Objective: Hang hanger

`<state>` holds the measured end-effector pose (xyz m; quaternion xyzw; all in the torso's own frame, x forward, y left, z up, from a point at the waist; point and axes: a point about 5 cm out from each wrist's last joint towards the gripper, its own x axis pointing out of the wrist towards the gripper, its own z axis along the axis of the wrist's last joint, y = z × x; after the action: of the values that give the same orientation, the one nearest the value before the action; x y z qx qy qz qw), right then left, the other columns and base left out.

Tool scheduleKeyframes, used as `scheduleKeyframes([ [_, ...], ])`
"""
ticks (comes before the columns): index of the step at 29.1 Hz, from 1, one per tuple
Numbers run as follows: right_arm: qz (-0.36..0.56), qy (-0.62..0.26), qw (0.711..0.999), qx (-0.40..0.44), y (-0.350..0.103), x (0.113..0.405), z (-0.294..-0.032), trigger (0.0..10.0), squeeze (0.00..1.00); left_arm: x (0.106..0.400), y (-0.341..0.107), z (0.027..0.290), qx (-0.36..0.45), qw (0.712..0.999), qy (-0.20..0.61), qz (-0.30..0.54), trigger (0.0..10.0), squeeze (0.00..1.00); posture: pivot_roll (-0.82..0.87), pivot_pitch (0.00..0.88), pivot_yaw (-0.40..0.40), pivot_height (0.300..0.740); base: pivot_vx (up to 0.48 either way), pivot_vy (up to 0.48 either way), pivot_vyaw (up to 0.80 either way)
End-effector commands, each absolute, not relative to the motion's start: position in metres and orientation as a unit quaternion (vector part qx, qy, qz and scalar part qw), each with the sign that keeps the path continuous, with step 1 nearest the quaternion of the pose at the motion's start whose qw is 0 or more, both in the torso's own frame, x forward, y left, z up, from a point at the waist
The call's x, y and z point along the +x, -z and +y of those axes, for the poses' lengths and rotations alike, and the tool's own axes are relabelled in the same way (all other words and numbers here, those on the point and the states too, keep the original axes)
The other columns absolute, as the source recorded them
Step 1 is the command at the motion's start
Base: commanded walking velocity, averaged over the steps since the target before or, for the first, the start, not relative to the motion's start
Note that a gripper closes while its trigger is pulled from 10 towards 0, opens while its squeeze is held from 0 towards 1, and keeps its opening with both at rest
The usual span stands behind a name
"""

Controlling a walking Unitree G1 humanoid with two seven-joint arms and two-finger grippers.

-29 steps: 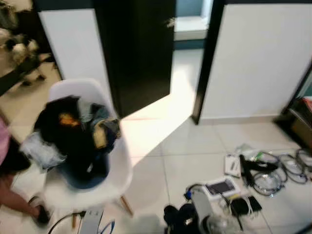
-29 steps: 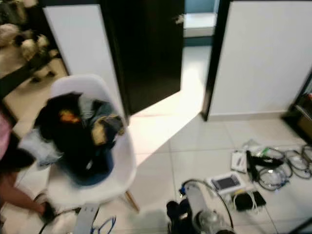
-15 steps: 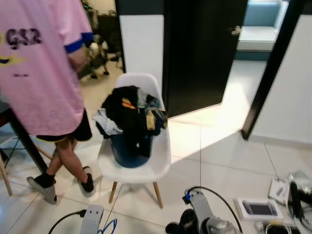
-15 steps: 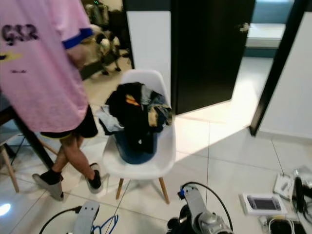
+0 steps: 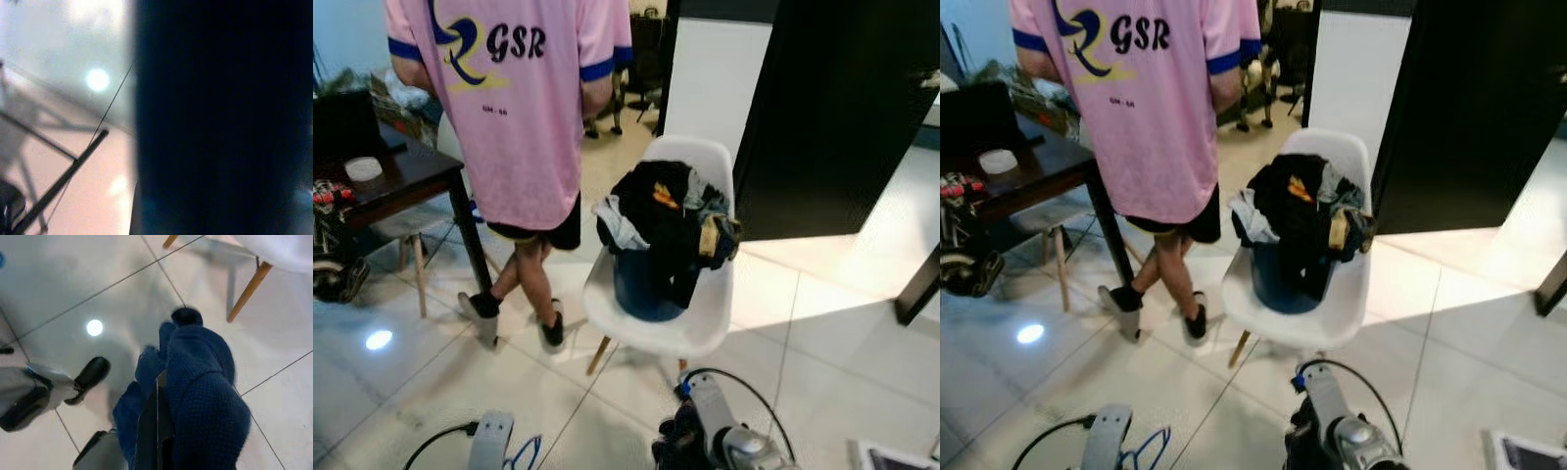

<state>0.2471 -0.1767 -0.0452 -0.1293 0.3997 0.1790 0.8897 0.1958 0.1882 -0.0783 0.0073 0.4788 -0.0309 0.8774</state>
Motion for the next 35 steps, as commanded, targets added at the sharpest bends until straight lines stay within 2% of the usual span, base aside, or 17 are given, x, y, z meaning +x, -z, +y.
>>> scheduleKeyframes([
  [1, 0.368, -0.177, 0.904, -0.126, 0.036, 0.258, -0.179, 10.0, 0.00, 0.194, 0.079, 0.188, 0.005, 0.876, 0.029, 0.481, 10.0, 0.00, 0.00, 0.000, -0.032, 0.740, 0.000, 0.000, 0.77],
  [5, 0.311, -0.184, 0.922, -0.137, 0.013, 0.278, -0.195, 10.0, 0.00, 0.194, 0.079, 0.187, -0.010, 0.883, 0.016, 0.468, 10.0, 0.00, 0.00, 0.000, -0.033, 0.740, 0.000, 0.000, 0.77],
  [10, 0.279, -0.200, 0.928, -0.146, -0.001, 0.287, -0.202, 10.0, 0.00, 0.194, 0.079, 0.187, -0.020, 0.888, 0.004, 0.459, 10.0, 0.00, -0.01, 0.000, -0.033, 0.740, 0.000, 0.000, 0.77],
  [12, 0.228, -0.241, 0.930, -0.160, -0.025, 0.305, -0.202, 10.0, 0.00, 0.196, 0.077, 0.187, -0.037, 0.898, -0.015, 0.438, 10.0, 0.00, -0.01, 0.000, -0.036, 0.740, 0.000, 0.000, 0.77],
  [21, 0.158, -0.285, 0.929, -0.175, -0.066, 0.331, -0.200, 10.0, 0.00, 0.200, 0.073, 0.188, -0.054, 0.916, -0.035, 0.397, 10.0, 0.00, 0.00, 0.000, -0.038, 0.740, 0.000, 0.000, 0.76],
  [24, 0.095, -0.337, 0.921, -0.168, -0.103, 0.344, -0.198, 10.0, 0.00, 0.204, 0.068, 0.190, -0.053, 0.932, -0.044, 0.356, 10.0, 0.00, 0.00, 0.000, -0.035, 0.740, 0.000, 0.000, 0.72],
  [31, 0.052, -0.365, 0.917, -0.150, -0.127, 0.349, -0.196, 10.0, 0.00, 0.206, 0.065, 0.191, -0.053, 0.940, -0.047, 0.333, 10.0, 0.00, 0.00, 0.000, -0.034, 0.740, 0.000, 0.000, 0.59],
  [33, -0.045, -0.400, 0.911, -0.089, -0.180, 0.355, -0.185, 10.0, 0.00, 0.305, -0.029, 0.209, -0.036, 0.991, -0.034, 0.127, 10.0, 0.00, 0.01, 0.000, -0.036, 0.740, 0.146, 0.000, 0.00],
  [34, -0.045, -0.400, 0.911, -0.089, -0.180, 0.355, -0.185, 10.0, 0.00, 0.305, -0.029, 0.209, -0.036, 0.991, -0.034, 0.127, 10.0, 0.00, 0.01, 0.000, -0.036, 0.740, 0.292, 0.000, 0.00],
  [35, -0.086, -0.414, 0.904, -0.068, -0.201, 0.354, -0.178, 10.0, 0.00, 0.331, -0.075, 0.211, -0.023, 0.999, -0.027, 0.039, 10.0, 0.00, 0.00, 0.000, -0.038, 0.740, 0.398, 0.000, 0.00],
])
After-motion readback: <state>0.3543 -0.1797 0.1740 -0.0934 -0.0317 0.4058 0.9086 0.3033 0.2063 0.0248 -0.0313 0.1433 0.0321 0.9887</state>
